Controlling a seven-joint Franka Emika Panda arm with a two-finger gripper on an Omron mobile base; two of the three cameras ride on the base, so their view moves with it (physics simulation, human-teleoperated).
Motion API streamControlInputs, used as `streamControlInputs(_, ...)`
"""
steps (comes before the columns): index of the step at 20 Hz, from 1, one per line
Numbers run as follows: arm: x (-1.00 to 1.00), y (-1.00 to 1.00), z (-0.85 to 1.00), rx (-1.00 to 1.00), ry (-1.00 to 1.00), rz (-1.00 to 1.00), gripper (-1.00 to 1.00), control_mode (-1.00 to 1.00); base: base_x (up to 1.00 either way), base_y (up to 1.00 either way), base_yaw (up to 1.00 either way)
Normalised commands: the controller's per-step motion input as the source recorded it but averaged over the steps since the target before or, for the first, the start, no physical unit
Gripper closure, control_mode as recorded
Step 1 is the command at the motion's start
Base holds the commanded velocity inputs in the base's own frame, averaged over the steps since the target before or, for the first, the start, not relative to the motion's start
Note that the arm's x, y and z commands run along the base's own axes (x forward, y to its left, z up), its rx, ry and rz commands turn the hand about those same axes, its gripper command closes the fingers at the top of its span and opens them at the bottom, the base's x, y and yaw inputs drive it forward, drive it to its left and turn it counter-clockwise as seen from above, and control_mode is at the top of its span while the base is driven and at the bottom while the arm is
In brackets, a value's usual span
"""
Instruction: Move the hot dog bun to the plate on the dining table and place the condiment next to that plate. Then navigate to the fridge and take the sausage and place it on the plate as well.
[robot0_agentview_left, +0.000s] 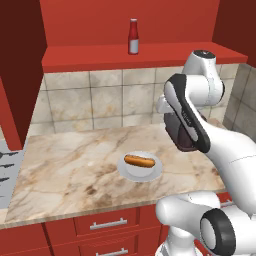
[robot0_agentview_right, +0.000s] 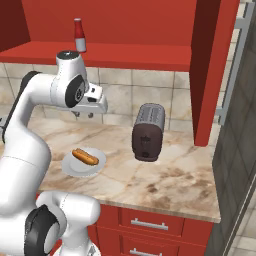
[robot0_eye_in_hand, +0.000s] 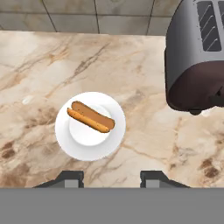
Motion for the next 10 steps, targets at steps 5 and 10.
streamControlInputs(5, -0.06, 0.01, -0.20, 0.00, 0.03, 0.00, -1.00, -1.00, 0.00, 0.00, 0.00)
streamControlInputs(10, -0.66, 0.24, -0.55, -0.13, -0.07, 0.34, -1.00, -1.00, 0.00, 0.00, 0.00)
